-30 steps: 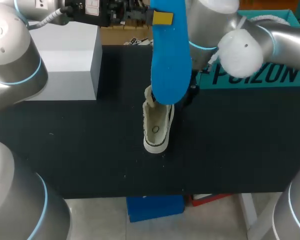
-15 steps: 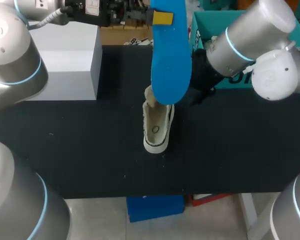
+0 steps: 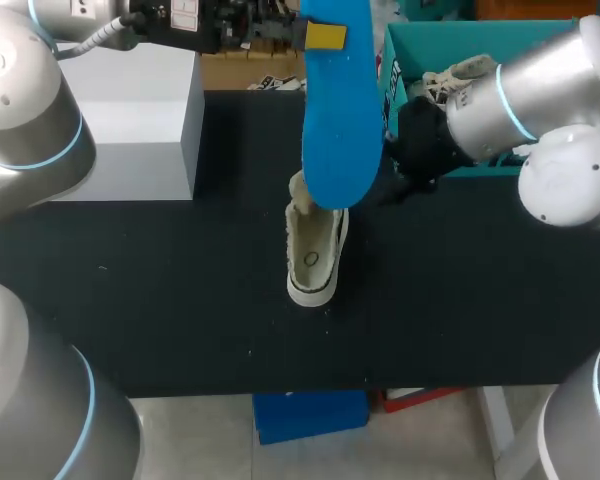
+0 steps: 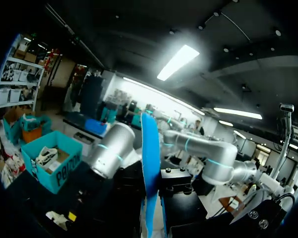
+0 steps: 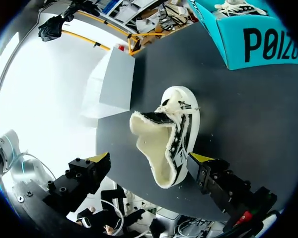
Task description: Take the shoe out of the shoebox, open the shoe tongue, remove and reinsert the insole, then place the shoe into the shoebox
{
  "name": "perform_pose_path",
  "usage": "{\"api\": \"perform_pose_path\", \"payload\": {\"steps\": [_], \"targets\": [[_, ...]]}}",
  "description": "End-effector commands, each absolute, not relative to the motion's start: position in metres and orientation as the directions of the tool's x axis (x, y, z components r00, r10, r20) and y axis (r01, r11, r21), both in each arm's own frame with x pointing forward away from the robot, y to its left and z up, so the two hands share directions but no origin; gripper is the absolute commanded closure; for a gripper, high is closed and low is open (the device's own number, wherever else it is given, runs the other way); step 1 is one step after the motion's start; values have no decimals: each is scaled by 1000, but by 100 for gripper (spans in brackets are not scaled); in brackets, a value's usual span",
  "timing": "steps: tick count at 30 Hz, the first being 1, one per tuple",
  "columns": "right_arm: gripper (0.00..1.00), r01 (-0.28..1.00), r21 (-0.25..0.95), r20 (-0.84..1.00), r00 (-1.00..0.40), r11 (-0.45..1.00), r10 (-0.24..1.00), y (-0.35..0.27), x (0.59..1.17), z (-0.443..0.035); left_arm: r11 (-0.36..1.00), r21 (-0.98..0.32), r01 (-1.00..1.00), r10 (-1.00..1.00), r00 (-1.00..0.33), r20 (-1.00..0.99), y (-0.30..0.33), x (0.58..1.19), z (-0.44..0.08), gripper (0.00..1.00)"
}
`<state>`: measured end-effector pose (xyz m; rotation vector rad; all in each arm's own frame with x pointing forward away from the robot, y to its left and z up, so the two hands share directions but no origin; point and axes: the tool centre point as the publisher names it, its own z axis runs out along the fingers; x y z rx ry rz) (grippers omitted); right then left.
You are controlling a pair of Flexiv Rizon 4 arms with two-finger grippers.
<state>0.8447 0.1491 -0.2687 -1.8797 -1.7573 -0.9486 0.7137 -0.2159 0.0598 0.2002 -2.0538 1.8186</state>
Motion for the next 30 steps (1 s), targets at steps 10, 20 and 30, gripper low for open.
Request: {"api": "perform_pose_path", "payload": {"steps": [10, 20, 30], "targets": [[0, 961, 200, 928, -122, -194, 353, 140, 836, -254, 147, -923, -356, 146, -915, 376, -218, 714, 59, 100], [0, 950, 253, 929, -186, -183, 319, 137, 834, -241, 147, -923, -356, 146, -915, 376, -218, 714, 59, 100], [0, 950, 253, 929, -186, -183, 319, 137, 834, -241, 147, -923, -356, 146, -915, 376, -218, 714, 59, 100]]}}
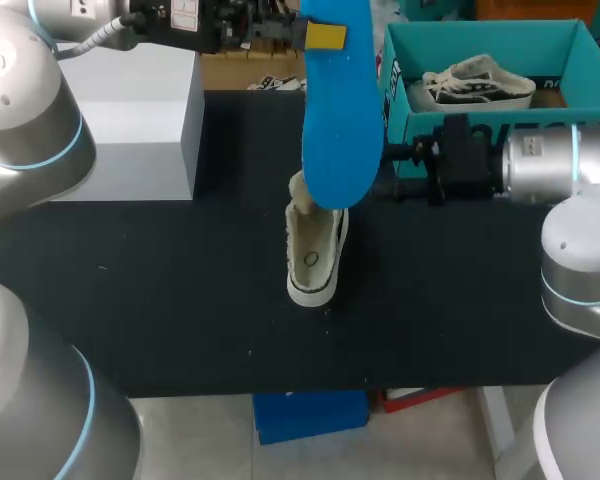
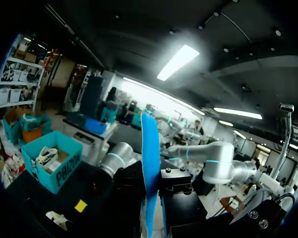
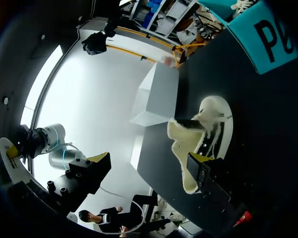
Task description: Take the shoe out of the shoebox, open the shoe tongue, remove and reinsert the insole, then place the shoe into the shoebox
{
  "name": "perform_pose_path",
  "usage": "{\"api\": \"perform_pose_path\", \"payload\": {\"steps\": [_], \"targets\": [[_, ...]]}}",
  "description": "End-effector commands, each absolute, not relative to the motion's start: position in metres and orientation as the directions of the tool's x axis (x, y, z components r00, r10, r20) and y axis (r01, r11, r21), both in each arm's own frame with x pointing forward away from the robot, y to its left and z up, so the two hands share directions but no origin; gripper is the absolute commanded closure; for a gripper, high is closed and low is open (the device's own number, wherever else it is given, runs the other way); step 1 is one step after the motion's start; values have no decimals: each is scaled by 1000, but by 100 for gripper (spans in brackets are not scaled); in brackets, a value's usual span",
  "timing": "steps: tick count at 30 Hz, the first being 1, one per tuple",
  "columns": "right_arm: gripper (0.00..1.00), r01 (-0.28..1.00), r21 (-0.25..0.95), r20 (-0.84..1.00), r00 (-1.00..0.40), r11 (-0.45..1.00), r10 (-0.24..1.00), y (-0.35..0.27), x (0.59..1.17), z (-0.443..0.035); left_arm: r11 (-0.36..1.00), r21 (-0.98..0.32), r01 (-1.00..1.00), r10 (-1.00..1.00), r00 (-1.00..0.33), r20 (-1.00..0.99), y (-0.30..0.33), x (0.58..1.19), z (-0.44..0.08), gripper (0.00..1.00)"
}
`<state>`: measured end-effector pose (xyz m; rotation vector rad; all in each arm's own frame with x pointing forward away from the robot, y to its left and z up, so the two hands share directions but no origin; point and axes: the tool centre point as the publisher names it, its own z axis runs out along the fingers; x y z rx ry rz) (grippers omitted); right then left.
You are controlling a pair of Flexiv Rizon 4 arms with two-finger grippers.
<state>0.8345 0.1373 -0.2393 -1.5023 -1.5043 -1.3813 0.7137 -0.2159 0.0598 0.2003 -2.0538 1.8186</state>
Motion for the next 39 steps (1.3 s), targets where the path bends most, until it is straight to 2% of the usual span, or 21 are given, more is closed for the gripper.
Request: {"api": "perform_pose_path", "payload": {"steps": [1, 18, 20, 22, 25, 29, 31, 39], "targets": [[0, 950, 253, 929, -186, -183, 319, 137, 834, -241, 147, -923, -356, 146, -915, 376, -218, 714, 59, 100], [0, 961, 218, 939, -159, -170, 306, 138, 835, -242, 147, -923, -356, 146, -915, 376, -218, 714, 59, 100], [0, 961, 218, 939, -159, -170, 306, 138, 835, -242, 204, -970, -130, 47, -989, 142, -217, 713, 59, 100], [0, 961, 218, 939, -159, -170, 306, 138, 835, -242, 237, -968, 84, -11, -996, -89, -214, 708, 59, 100], [0, 961, 218, 939, -159, -170, 306, 138, 835, -242, 299, -895, 332, -34, -933, -357, -211, 698, 50, 100], [0, 961, 218, 939, -159, -170, 306, 138, 835, -242, 360, -734, 576, -45, -775, -630, -207, 679, 30, 100], [0, 961, 218, 939, -159, -170, 306, 138, 835, -242, 379, -672, 636, -55, -710, -702, -204, 671, 20, 100], [0, 961, 218, 939, -159, -170, 306, 138, 835, -242, 391, -686, 614, -74, -722, -688, -202, 668, 13, 100]]}}
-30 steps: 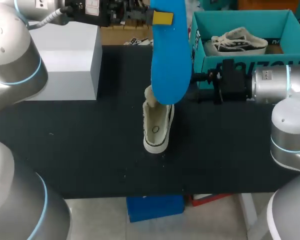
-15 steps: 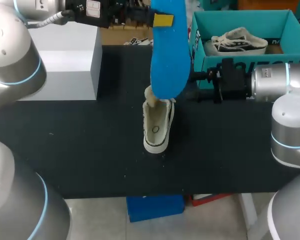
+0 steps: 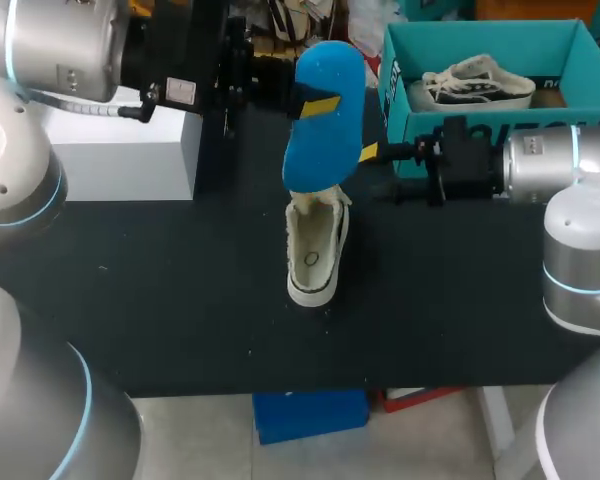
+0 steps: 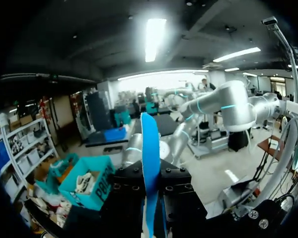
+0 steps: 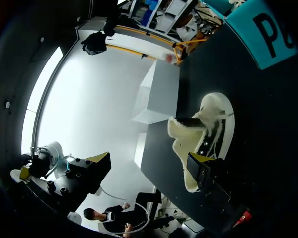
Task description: Take the shoe out of the shoebox, open the shoe tongue, remove and reinsert the insole, then place the shoe into the shoebox
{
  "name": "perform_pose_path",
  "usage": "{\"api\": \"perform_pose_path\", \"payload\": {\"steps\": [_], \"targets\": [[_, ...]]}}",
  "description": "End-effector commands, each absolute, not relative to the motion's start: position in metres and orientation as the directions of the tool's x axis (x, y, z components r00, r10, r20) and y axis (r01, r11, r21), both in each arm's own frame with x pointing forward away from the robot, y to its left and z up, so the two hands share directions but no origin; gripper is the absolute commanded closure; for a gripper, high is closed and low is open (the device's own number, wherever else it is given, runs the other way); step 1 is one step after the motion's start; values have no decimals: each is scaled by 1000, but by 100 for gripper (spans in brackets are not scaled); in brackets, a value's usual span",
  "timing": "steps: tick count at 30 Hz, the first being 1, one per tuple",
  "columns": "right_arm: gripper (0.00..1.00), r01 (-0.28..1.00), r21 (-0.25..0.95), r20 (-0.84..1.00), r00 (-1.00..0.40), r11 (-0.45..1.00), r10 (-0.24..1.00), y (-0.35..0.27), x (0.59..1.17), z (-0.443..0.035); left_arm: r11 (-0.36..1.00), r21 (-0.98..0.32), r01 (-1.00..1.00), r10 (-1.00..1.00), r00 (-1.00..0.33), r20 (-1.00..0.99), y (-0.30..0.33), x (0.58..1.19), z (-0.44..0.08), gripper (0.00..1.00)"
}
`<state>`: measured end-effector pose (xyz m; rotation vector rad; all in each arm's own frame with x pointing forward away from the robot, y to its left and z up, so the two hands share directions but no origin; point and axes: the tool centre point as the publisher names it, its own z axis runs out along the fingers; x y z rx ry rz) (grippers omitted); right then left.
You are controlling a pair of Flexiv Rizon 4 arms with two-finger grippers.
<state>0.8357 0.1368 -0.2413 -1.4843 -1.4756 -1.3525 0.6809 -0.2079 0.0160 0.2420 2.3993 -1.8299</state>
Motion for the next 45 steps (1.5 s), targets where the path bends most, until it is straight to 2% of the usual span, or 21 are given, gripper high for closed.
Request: {"api": "perform_pose_path", "payload": {"steps": [1, 13, 17, 25, 37, 39, 45], "targets": [[0, 961, 218, 939, -159, -170, 306, 138, 835, -242, 391, -686, 614, -74, -722, -688, -202, 668, 13, 100], [0, 961, 218, 939, -159, -170, 306, 138, 835, -242, 363, -674, 644, -81, -698, -711, -204, 663, 9, 100], [0, 961, 218, 939, -159, -170, 306, 138, 835, -242, 314, -659, 683, -118, -661, -741, -195, 650, -39, 100], [0, 961, 218, 939, -159, -170, 306, 138, 835, -242, 316, -603, 732, -112, -603, -790, -171, 642, -119, 100], [0, 961, 218, 939, -159, -170, 306, 138, 835, -242, 286, -417, 863, -119, -400, -909, -160, 644, -170, 100], [0, 961, 218, 939, -159, -170, 306, 138, 835, -242, 331, -408, 851, -123, -390, -913, -157, 647, -182, 100], [0, 961, 218, 939, -159, -170, 306, 138, 835, -242, 331, -408, 851, -123, -390, -913, -157, 647, -182, 100]]}}
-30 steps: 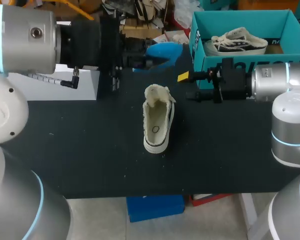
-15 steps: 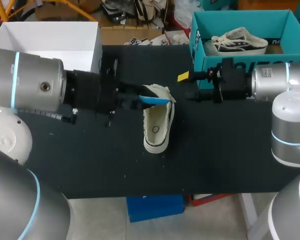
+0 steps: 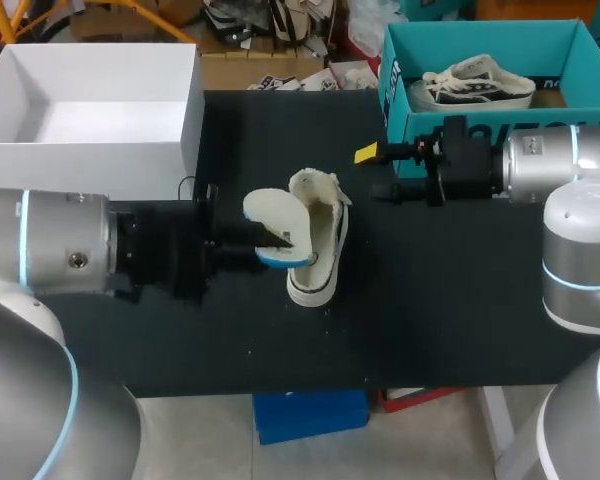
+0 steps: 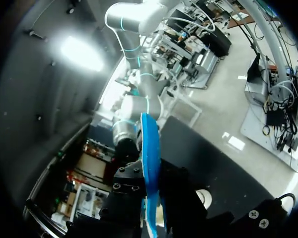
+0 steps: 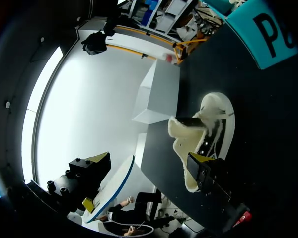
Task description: Take the shoe out of the shoebox, open the shoe tongue, remove and reinsert the insole, then place the shoe into the shoebox
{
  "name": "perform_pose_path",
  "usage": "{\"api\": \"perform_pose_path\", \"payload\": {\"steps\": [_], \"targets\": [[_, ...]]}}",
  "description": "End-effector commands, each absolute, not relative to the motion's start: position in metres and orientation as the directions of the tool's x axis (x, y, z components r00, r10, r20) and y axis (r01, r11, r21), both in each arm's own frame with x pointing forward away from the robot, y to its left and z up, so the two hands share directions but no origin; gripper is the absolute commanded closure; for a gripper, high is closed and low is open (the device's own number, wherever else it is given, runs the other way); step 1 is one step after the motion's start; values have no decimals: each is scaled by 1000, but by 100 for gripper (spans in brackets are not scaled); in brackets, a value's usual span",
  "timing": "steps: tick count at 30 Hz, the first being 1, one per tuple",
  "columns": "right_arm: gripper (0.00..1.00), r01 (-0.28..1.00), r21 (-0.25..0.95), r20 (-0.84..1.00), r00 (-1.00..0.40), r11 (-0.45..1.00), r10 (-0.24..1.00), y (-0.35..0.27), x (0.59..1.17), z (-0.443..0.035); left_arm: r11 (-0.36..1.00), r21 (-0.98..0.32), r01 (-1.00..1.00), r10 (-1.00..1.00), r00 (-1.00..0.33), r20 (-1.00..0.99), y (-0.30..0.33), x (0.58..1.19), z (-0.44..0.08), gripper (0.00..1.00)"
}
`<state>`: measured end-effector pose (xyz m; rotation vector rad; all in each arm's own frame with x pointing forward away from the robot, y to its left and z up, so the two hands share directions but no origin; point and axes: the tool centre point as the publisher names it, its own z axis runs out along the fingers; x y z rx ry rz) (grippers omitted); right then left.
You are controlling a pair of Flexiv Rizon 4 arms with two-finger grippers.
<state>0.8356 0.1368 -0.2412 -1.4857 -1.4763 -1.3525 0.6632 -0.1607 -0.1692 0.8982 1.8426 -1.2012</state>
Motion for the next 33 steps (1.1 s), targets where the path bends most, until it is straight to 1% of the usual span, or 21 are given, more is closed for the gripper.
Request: {"api": "perform_pose_path", "payload": {"steps": [1, 18, 21, 23, 24, 26, 27, 29, 30, 32, 33], "targets": [[0, 961, 218, 939, -159, -170, 306, 138, 835, -242, 331, -408, 851, -123, -390, -913, -157, 647, -182, 100], [0, 961, 218, 939, -159, -170, 306, 138, 835, -242, 331, -408, 851, -123, -390, -913, -157, 647, -182, 100], [0, 961, 218, 939, -159, -170, 306, 138, 835, -242, 344, -333, 878, -94, -321, -942, -161, 643, -196, 100], [0, 961, 218, 939, -159, -170, 306, 138, 835, -242, 358, -250, 900, -44, -252, -967, -163, 642, -203, 100], [0, 961, 218, 939, -159, -170, 306, 138, 835, -242, 353, -242, 904, -44, -242, -969, -165, 642, -205, 100], [0, 961, 218, 939, -159, -170, 306, 138, 835, -242, 354, -151, 923, 11, -165, -986, -167, 640, -213, 100], [0, 961, 218, 939, -159, -170, 306, 138, 835, -242, 357, -153, 921, 19, -171, -985, -168, 642, -220, 100], [0, 961, 218, 939, -159, -170, 306, 138, 835, -242, 356, -102, 929, 41, -124, -991, -167, 643, -228, 100], [0, 961, 218, 939, -159, -170, 306, 138, 835, -242, 355, -111, 928, 37, -133, -990, -167, 644, -232, 100], [0, 961, 218, 939, -159, -170, 306, 138, 835, -242, 345, -75, 936, 37, -93, -995, -166, 646, -239, 100], [0, 961, 218, 939, -159, -170, 306, 138, 835, -242, 336, -80, 938, 21, -92, -996, -165, 647, -241, 100]]}}
